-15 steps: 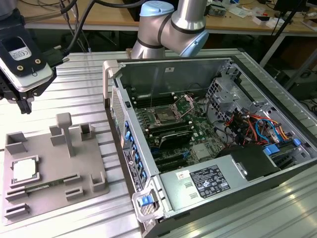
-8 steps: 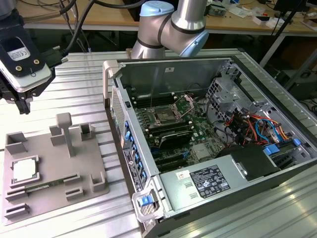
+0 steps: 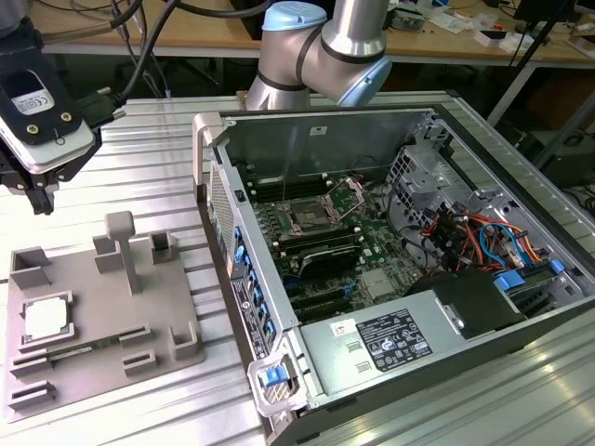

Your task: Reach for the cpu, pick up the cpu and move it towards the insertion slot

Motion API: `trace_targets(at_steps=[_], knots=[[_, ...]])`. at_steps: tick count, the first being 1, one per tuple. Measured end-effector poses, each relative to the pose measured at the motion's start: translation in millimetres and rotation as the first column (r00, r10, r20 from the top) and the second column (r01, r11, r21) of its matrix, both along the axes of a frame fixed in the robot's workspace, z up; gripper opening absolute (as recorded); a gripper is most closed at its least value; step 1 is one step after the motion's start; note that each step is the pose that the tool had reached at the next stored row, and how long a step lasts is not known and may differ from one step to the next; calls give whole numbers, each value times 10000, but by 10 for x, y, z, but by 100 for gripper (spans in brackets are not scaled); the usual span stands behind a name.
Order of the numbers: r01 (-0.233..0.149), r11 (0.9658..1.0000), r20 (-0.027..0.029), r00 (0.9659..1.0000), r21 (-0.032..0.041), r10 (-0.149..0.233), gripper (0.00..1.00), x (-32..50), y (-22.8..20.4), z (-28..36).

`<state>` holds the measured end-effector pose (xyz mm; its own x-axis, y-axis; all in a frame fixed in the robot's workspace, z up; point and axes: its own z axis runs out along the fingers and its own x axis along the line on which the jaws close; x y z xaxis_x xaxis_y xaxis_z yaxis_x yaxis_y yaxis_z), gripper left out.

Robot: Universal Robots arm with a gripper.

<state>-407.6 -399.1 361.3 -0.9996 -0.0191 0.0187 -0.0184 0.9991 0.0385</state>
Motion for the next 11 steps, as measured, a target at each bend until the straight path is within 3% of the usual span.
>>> trace_targets(at_steps=[11], knots=[[0,10000,-92,10000,0,0,11,-34,0,-5]])
